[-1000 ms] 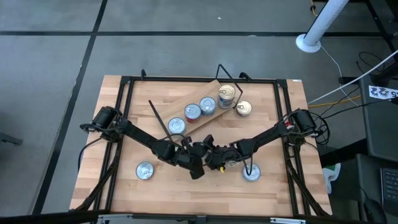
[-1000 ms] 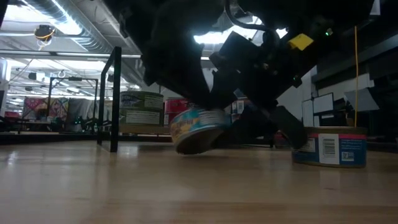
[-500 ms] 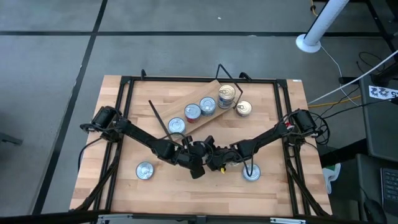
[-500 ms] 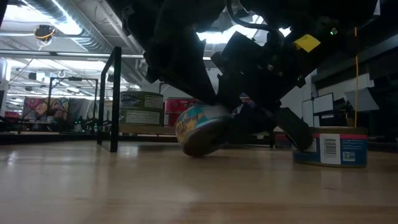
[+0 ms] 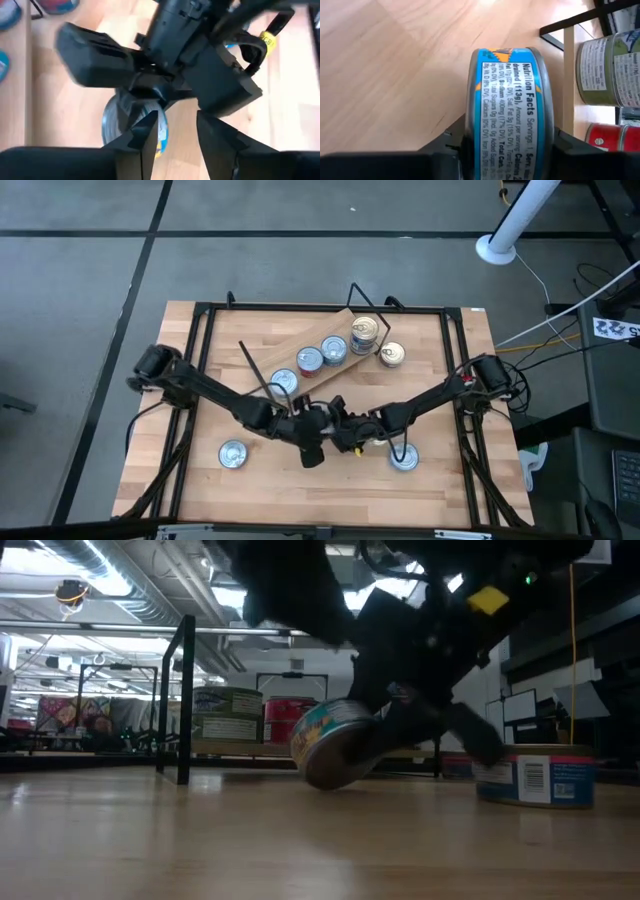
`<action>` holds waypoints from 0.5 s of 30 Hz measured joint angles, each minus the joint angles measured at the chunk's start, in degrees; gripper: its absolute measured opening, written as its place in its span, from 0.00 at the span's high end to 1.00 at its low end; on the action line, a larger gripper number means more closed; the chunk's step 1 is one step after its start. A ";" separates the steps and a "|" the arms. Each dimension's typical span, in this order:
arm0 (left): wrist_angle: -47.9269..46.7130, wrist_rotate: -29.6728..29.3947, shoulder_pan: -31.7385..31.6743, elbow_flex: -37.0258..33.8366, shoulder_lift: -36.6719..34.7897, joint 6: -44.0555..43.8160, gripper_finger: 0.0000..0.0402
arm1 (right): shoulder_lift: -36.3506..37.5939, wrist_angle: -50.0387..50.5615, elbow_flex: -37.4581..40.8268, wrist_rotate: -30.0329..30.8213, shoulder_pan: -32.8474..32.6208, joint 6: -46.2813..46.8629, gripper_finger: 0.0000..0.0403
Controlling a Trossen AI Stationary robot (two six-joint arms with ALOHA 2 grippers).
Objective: Stack canned seafood by type on shelf
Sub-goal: Stack the yellow blue tuna can on top of the yellow blue tuna cans on the shelf
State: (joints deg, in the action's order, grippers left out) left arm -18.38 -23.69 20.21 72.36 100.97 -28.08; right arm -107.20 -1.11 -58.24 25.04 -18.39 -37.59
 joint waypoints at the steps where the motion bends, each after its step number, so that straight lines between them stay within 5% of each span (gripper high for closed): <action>1: -0.64 0.02 -0.01 0.13 -1.05 0.13 0.67 | 0.63 1.56 -0.48 -0.14 -0.03 -0.02 0.67; 10: -3.91 -1.12 -0.20 0.37 -10.78 3.42 0.69 | 9.55 11.08 -3.66 0.64 0.06 -0.21 0.65; 15: -4.38 -2.01 -0.52 0.35 -13.74 5.80 0.71 | 13.64 11.64 -3.89 9.14 0.16 -4.16 0.66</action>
State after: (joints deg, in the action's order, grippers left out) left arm -22.76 -25.70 19.69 72.71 87.24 -22.29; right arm -93.56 10.53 -62.13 34.19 -18.22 -41.75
